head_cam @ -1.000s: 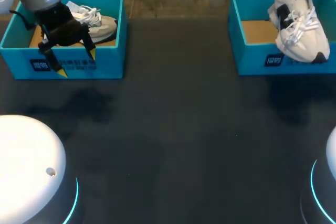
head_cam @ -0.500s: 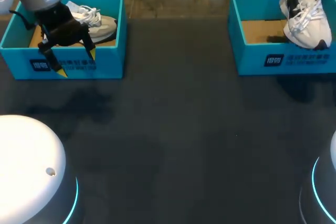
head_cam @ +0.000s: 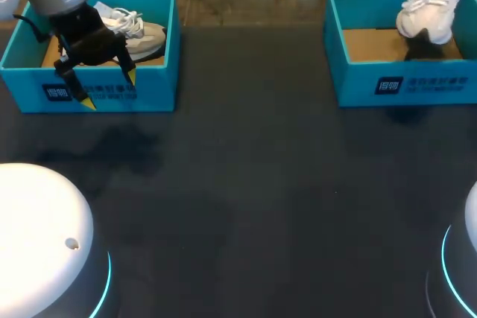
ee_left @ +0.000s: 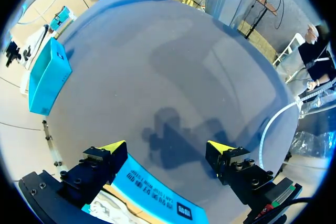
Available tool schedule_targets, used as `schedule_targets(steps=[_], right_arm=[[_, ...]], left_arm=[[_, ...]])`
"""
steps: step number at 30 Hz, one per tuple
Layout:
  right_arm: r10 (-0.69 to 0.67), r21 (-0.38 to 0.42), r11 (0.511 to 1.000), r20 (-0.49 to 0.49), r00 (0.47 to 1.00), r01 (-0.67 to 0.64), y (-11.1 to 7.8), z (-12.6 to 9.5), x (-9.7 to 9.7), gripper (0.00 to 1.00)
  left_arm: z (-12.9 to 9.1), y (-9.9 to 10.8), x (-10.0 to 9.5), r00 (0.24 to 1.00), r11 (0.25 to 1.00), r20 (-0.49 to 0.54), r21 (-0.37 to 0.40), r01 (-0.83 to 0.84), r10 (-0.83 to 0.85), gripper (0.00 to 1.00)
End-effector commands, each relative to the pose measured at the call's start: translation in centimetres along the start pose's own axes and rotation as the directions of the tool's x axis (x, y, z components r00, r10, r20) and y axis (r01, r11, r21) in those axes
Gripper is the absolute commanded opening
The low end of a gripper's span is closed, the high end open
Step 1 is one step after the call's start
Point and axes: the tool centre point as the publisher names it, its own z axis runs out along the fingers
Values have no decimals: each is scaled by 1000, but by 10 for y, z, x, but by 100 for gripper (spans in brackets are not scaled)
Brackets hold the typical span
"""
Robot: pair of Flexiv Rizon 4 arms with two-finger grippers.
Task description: Take the shoe out of the shoebox, open the shoe tongue, remove and reinsert the insole, then place the shoe into the shoebox
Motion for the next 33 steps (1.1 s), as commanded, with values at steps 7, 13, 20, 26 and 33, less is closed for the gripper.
schedule_targets(steps=[7, 13, 20, 26, 33], right_arm=[[278, 5, 961, 29, 960, -278, -1, -2, 7, 0], [514, -16, 858, 57, 856, -514, -27, 8, 8, 0], [726, 29, 666, 201, 657, -745, -48, 6, 17, 0], [726, 29, 666, 201, 657, -745, -48, 6, 17, 0], [742, 19, 649, 204, 638, -761, -49, 9, 19, 0]], left_arm=[[0, 0, 0, 1000, 1000, -2, -2, -1, 1, 100], [0, 0, 0, 1000, 1000, -2, -2, -1, 1, 100], [0, 0, 0, 1000, 1000, -2, -2, -1, 1, 100], [0, 0, 0, 1000, 1000, -2, -2, -1, 1, 100], [0, 0, 0, 1000, 1000, -2, -2, -1, 1, 100]])
